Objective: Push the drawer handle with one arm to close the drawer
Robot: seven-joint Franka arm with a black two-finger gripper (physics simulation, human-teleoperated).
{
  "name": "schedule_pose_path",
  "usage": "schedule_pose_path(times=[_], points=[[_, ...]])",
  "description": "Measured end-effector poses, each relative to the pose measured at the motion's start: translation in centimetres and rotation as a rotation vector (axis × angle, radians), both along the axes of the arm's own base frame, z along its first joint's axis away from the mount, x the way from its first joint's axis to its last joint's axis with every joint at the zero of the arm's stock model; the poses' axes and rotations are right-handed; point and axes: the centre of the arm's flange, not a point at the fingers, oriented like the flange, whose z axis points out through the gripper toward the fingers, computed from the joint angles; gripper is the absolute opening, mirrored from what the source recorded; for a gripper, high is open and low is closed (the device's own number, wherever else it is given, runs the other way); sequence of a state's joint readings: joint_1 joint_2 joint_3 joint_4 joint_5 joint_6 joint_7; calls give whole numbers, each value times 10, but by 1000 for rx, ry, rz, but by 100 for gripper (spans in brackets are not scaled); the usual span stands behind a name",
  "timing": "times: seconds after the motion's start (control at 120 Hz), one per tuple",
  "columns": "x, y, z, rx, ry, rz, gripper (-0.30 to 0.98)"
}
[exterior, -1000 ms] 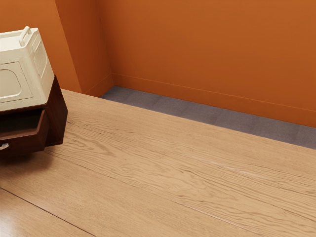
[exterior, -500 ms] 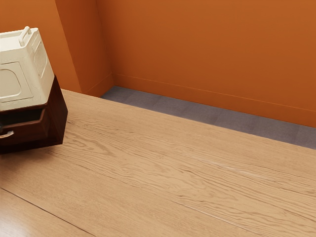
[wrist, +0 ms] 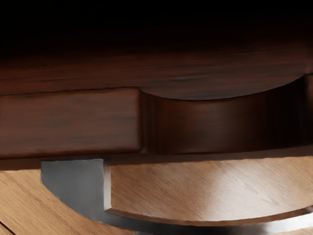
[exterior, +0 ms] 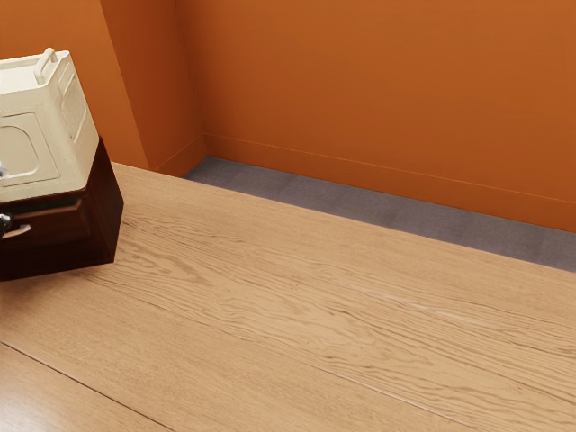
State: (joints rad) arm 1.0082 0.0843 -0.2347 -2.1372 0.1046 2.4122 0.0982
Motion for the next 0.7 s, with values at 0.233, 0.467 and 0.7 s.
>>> schedule_pose_path(times=[0.233, 0.467, 0.7], points=[[10, 8, 4, 9, -12, -18, -10], [7, 32, 9, 24, -22, -16, -10], [20, 47, 9, 45, -15, -93, -10]])
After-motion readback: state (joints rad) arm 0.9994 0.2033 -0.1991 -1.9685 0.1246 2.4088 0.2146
